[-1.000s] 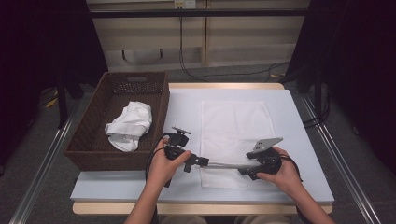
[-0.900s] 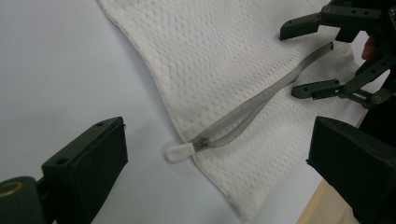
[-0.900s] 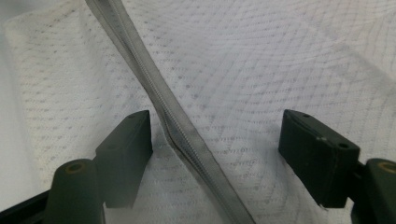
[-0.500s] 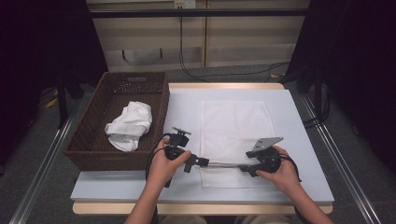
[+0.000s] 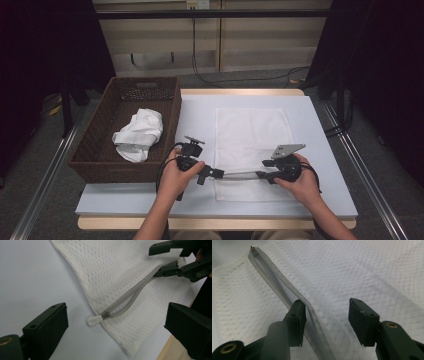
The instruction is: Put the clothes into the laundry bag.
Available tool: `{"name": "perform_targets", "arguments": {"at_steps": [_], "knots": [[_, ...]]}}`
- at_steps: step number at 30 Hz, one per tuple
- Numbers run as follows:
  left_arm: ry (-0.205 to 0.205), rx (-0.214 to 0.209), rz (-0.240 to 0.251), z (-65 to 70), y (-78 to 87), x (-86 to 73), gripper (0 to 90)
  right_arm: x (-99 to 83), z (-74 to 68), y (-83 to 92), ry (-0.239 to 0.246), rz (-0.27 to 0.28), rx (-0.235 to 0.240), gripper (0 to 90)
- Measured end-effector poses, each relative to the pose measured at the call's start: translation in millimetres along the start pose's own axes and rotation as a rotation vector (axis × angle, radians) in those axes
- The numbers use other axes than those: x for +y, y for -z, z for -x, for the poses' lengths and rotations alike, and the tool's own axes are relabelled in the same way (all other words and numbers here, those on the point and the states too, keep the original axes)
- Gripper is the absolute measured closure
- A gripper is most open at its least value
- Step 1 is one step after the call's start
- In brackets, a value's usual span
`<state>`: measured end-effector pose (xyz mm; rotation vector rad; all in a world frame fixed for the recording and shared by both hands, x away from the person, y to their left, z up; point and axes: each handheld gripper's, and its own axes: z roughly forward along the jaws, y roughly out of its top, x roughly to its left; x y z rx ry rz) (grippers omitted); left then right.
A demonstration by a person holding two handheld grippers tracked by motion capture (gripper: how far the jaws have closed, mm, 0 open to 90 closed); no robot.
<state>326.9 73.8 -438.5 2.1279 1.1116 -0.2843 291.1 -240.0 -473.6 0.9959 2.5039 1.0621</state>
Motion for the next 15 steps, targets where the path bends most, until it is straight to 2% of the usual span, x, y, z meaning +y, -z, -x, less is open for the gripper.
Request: {"name": "perform_targets", "arguments": {"at_steps": [4, 5, 6, 11, 12, 13, 15], "knots": [[0.000, 0.001, 0.005, 0.3, 0.6, 0.3, 4.5, 2.0, -1.4, -3.3, 0.008, -0.007, -0.004, 51.8], [0.011, 0.001, 0.013, 1.3, 0.0, 0.2, 4.5, 2.5, -1.4, -4.0, 0.008, -0.007, 0.005, 52.0], [-0.014, 0.000, -0.007, -0.1, 0.9, 0.3, 4.4, 3.1, -1.3, -4.2, -0.002, -0.008, 0.002, 52.7], [-0.013, -0.004, -0.006, 1.0, 0.0, 0.6, 4.5, 3.0, 0.6, -7.9, -0.040, -0.001, 0.009, 55.7], [-0.015, -0.004, -0.008, 0.7, 0.2, 0.7, 4.5, 2.4, 0.4, -9.1, -0.046, 0.000, 0.019, 58.2], [-0.001, -0.003, 0.002, 1.6, -0.3, 0.6, 4.5, 1.9, 0.5, -10.1, -0.060, 0.002, 0.026, 60.3], [-0.015, 0.001, -0.008, 1.0, 0.6, 0.9, 4.5, 2.7, 0.1, -10.3, -0.066, 0.004, 0.038, 67.1]]}}
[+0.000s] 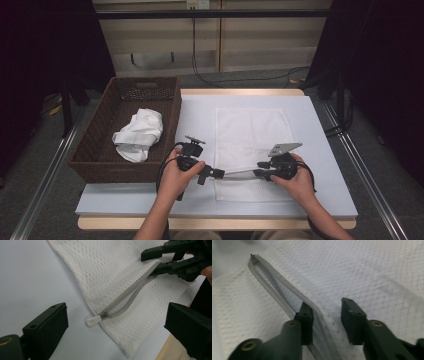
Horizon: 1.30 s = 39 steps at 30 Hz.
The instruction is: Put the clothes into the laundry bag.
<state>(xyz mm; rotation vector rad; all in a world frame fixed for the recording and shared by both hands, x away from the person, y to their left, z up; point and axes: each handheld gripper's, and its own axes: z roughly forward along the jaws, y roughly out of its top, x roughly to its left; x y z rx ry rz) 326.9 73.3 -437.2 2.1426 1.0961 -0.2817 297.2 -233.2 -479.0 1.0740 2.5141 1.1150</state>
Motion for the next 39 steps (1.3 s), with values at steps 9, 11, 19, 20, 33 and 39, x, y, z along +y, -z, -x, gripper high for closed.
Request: {"name": "perform_targets", "arguments": {"at_steps": [9, 11, 19, 20, 33, 39], "knots": [[0.036, -0.007, 0.033, 2.5, -0.8, -0.5, 4.5, 6.4, 3.0, 1.7, -0.054, -0.035, -0.008, 74.6], [0.025, -0.005, 0.025, 1.5, -0.6, -0.5, 4.5, 8.0, 5.4, 1.7, -0.045, -0.044, -0.005, 77.2], [0.008, -0.012, 0.016, 0.7, 0.5, -0.1, 4.5, 19.4, 14.7, 5.8, -0.040, -0.014, 0.015, 87.9], [0.011, -0.012, 0.019, 1.0, 0.2, -0.2, 4.5, 20.9, 15.6, 7.1, -0.039, -0.016, 0.015, 88.0], [0.006, -0.010, 0.014, 3.8, -3.0, -0.2, 4.6, 40.0, 17.7, 18.1, -0.016, 0.019, 0.036, 88.9], [0.000, -0.009, 0.021, 4.3, -1.5, 0.0, 4.6, 47.1, 17.1, 19.9, -0.012, 0.033, 0.042, 89.0]]}}
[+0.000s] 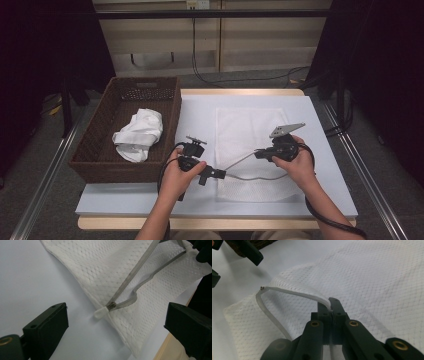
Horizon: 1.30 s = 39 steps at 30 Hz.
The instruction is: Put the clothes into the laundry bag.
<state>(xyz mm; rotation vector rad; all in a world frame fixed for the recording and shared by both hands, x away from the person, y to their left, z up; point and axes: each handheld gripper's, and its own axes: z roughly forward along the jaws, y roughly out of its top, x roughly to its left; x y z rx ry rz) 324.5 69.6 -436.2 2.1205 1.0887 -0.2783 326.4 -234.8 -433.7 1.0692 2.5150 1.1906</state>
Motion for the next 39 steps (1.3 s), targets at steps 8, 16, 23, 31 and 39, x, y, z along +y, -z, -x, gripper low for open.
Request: {"name": "perform_targets", "arguments": {"at_steps": [8, 16, 23, 31, 39], "knots": [[-0.022, 0.005, -0.018, -1.6, 0.7, -0.3, 4.8, 9.7, 0.7, 3.9, -0.006, 0.027, 0.003, 89.2], [-0.007, 0.015, -0.014, -0.4, -2.8, -1.5, 4.9, 16.4, 2.3, 7.2, 0.006, 0.036, 0.009, 89.2], [-0.014, 0.012, -0.022, -0.5, -3.6, -1.9, 5.0, 25.6, 3.9, 14.4, 0.010, 0.064, 0.014, 89.2], [-0.024, 0.011, -0.031, -1.3, -2.3, -2.3, 4.9, 31.2, 5.2, 13.2, 0.005, 0.082, 0.029, 89.3], [-0.034, 0.020, -0.044, -1.7, -2.3, -5.1, 4.9, 35.0, 9.6, 14.6, -0.012, 0.091, 0.036, 89.3]]}}
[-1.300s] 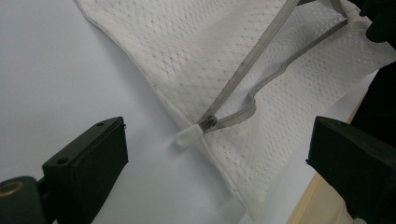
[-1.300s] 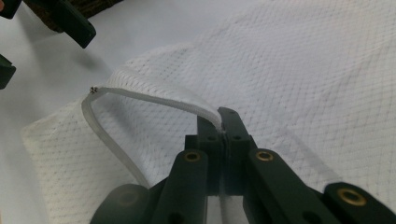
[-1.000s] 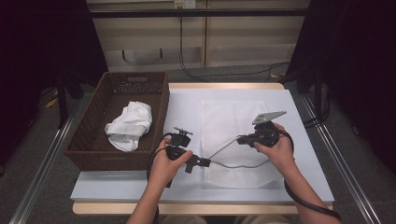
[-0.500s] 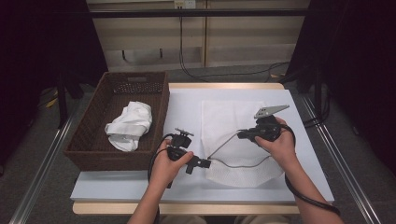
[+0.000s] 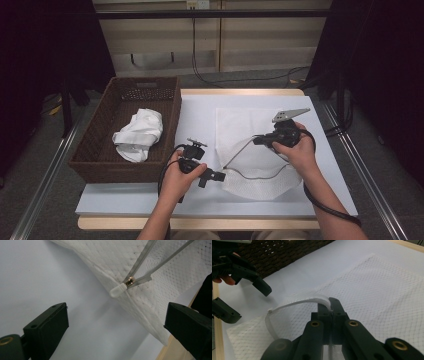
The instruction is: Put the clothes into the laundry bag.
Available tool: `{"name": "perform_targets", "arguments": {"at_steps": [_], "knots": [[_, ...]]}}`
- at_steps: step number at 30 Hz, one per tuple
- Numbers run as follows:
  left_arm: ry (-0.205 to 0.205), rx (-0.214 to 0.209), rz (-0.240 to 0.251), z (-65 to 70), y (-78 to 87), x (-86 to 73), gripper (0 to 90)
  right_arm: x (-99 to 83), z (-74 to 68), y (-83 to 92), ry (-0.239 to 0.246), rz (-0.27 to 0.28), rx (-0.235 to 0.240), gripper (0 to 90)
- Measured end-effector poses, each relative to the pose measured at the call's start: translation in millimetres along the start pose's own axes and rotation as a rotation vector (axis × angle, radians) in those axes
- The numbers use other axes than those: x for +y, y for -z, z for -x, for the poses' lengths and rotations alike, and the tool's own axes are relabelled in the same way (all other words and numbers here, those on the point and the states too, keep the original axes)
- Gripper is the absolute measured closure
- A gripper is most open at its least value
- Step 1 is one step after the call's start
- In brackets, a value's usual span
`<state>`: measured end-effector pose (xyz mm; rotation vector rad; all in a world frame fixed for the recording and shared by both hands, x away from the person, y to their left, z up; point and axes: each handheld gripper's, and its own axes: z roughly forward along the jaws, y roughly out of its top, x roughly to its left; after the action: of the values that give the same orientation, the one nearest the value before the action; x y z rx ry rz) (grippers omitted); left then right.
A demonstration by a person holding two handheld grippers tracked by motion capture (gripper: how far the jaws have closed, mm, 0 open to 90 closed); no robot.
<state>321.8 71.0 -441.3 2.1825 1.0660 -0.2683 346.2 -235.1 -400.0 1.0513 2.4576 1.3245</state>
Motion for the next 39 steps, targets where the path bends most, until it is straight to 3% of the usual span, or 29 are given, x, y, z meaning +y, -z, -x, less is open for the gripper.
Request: {"name": "perform_targets", "arguments": {"at_steps": [7, 19, 25, 39], "knots": [[0.022, 0.005, 0.012, 2.2, 2.3, -1.9, 4.9, 2.8, 1.6, 1.0, 0.000, 0.009, 0.000, 89.3], [-0.008, -0.017, 0.010, 4.0, 5.4, 0.7, 5.0, 5.7, 0.0, 1.5, -0.004, 0.010, 0.005, 89.3], [0.004, -0.012, -0.001, 4.2, 7.8, 2.7, 5.0, 5.1, -1.1, 1.4, 0.002, 0.005, 0.003, 89.3], [-0.019, 0.011, -0.001, 3.9, 37.8, 31.4, 4.9, 1.5, 0.1, 0.0, -0.001, -0.008, 0.000, 89.3]]}}
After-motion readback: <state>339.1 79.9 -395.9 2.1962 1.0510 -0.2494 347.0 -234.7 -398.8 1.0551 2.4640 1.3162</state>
